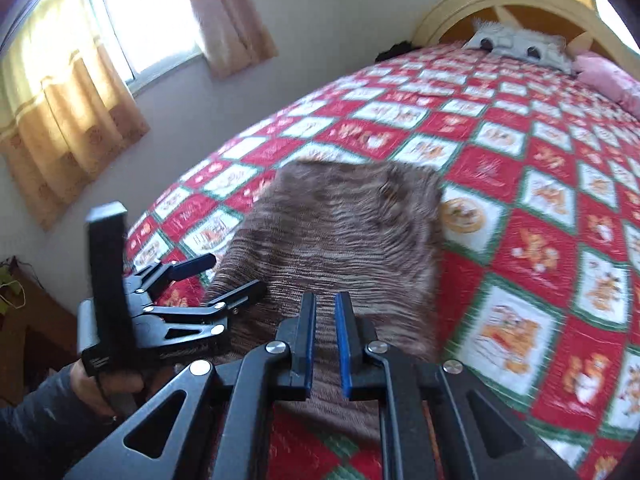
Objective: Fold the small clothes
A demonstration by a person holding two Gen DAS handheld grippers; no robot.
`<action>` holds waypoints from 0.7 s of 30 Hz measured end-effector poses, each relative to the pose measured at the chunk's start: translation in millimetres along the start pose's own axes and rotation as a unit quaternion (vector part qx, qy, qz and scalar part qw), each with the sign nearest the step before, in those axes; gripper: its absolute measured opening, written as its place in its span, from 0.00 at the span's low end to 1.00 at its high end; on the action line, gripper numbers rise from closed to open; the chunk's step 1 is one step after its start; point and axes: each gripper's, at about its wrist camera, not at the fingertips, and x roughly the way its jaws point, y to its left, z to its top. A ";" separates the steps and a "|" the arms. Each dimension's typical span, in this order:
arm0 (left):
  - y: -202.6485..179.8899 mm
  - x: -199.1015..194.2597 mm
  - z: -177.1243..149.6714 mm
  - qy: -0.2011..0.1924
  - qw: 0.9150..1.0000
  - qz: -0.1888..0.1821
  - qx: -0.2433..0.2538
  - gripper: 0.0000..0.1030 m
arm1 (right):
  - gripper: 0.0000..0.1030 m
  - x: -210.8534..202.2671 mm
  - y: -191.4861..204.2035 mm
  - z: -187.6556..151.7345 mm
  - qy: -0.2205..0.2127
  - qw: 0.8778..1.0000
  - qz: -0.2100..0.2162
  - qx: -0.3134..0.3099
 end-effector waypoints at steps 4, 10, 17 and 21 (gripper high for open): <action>2.7 3.0 -6.6 0.008 1.000 -0.008 -0.004 0.96 | 0.09 24.7 -29.5 -22.6 0.032 0.998 0.008 0.044; 0.1 -1.2 -12.6 0.005 1.000 -0.005 -0.004 0.96 | 0.07 10.6 -31.9 -33.6 0.017 0.999 0.006 0.043; -13.4 -55.4 -24.4 -0.027 0.999 0.013 0.021 0.96 | 0.31 -29.2 -15.8 -67.6 -0.034 0.998 -0.022 0.049; -20.2 -82.1 -25.3 -0.043 0.999 0.007 0.031 0.96 | 0.41 -42.3 -2.0 -78.8 -0.044 0.997 -0.044 0.036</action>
